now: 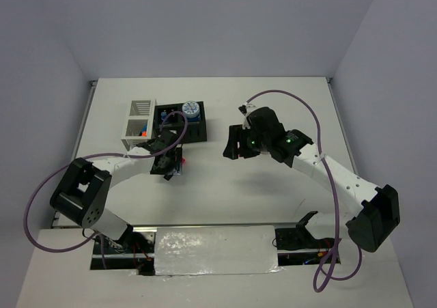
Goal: Sort the stationery into containers
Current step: Pick up the pen from the center of the board.
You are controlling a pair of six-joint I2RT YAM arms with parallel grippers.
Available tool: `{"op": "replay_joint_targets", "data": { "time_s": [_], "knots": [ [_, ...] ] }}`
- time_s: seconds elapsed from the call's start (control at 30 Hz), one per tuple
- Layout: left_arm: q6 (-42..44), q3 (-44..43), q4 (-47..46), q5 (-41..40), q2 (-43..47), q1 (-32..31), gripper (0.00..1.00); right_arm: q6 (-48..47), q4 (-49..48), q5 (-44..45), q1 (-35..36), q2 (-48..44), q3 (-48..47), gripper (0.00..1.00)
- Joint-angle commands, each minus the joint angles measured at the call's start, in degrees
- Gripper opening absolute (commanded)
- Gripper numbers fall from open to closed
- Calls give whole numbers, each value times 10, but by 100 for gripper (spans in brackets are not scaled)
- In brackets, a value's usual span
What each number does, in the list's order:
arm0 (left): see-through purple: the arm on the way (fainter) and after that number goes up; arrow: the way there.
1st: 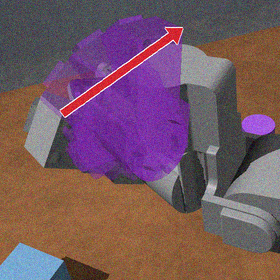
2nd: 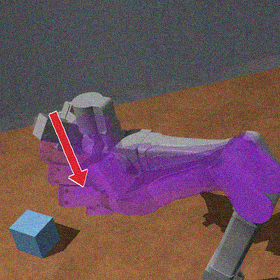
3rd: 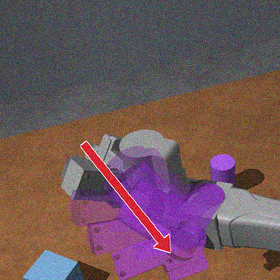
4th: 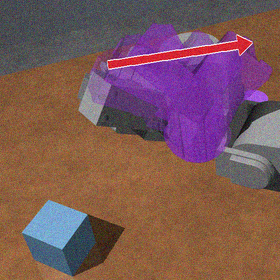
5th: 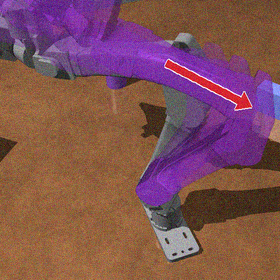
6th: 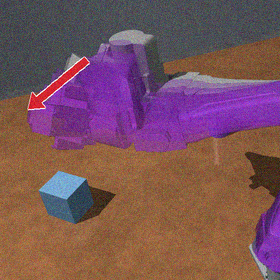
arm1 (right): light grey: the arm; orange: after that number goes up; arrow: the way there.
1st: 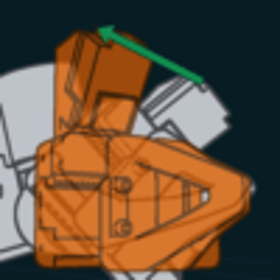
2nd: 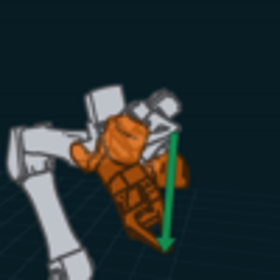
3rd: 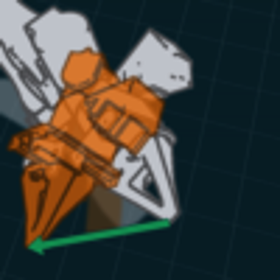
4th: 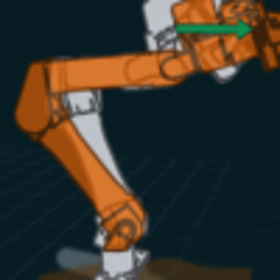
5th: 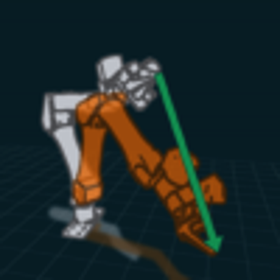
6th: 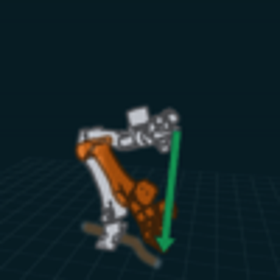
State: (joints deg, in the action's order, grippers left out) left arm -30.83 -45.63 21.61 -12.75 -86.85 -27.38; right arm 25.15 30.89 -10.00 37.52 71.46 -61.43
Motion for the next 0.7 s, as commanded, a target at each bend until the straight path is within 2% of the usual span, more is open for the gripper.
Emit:
{"op": "replay_joint_targets", "data": {
  "time_s": [0.0, 0.07, 0.2, 0.23, 0.33, 0.37, 0.4, 0.43, 0.57, 0.67],
  "knots": [
    [-26, 7, -17, -17, -6, -19, 75, -4, -21, -13, 4, -19, 7, 65],
    [-34, 22, -23, -14, -6, -36, 74, -2, -22, -13, 4, -19, 5, 65],
    [-56, 40, -30, 0, -16, -61, 47, 5, -29, -19, 4, -19, 3, 65],
    [-59, 42, -31, 5, -17, -72, 36, 10, -34, -21, 4, -17, 3, 65],
    [-78, 54, -31, 10, -10, -94, 19, 24, -47, -35, 1, -12, 9, 66],
    [-86, 55, -31, 16, -7, -99, 8, 29, -59, -39, 2, -11, 12, 66],
    [-90, 61, -31, 18, 1, -109, 4, 38, -66, -47, -2, -9, 19, 66],
    [-92, 62, -30, 19, 6, -115, 0, 43, -74, -52, -4, -8, 23, 66],
    [-106, 74, -36, 19, 65, -146, 0, 71, -125, -82, -9, 3, 43, 67],
    [-114, 85, -53, 30, 167, -153, 0, 102, -142, -88, -9, 15, 40, 68]
  ]
}}
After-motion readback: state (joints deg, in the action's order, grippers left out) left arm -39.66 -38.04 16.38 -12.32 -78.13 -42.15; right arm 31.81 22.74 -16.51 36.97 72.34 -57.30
